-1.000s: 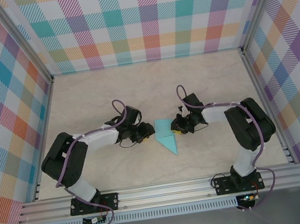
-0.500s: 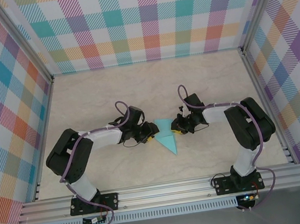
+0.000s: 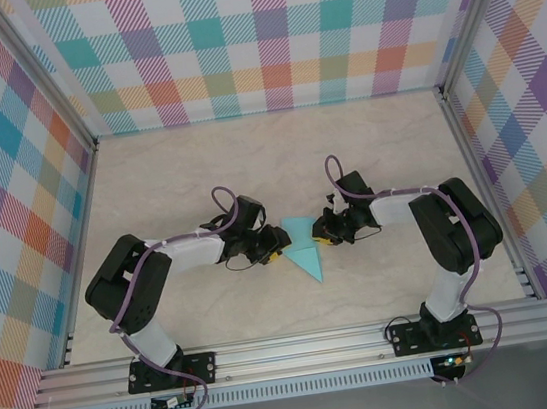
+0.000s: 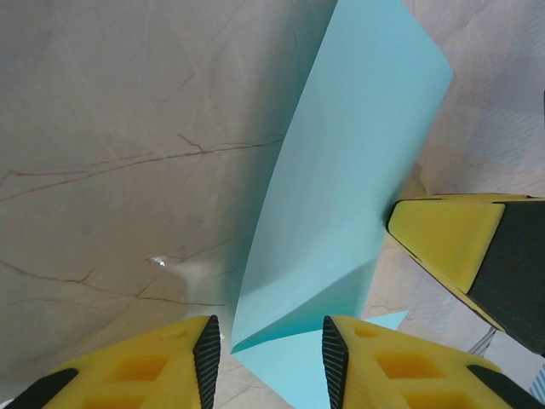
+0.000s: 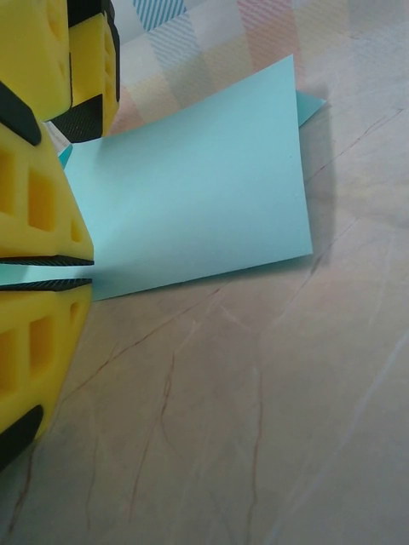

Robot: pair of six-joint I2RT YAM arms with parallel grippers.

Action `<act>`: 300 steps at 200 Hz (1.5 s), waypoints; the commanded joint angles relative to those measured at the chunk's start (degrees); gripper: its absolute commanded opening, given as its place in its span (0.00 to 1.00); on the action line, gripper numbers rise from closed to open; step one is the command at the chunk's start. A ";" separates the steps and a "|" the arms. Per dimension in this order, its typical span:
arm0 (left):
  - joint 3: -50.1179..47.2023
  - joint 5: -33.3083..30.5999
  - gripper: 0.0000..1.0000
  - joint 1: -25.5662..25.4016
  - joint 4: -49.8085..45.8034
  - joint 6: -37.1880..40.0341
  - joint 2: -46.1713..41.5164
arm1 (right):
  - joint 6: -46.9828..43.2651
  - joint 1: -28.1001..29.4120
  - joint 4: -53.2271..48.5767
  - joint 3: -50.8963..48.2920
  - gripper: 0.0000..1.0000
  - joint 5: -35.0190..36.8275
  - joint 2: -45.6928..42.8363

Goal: Fold a paper plane with a square sheet of paper (pick it up from the middle)
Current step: Fold the wing for the fifth time at the center of the table.

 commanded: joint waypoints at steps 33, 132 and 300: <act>-1.51 1.89 0.38 -0.51 4.40 -1.88 2.00 | 0.30 -0.19 -1.02 -1.70 0.16 3.28 2.75; -3.08 2.95 0.32 -0.52 10.69 -3.46 0.85 | 0.39 -0.23 -1.06 -1.41 0.16 3.18 3.01; -2.72 -0.37 0.11 -0.52 8.18 -1.79 0.43 | -1.29 1.67 -6.75 -2.36 0.11 -0.67 -12.73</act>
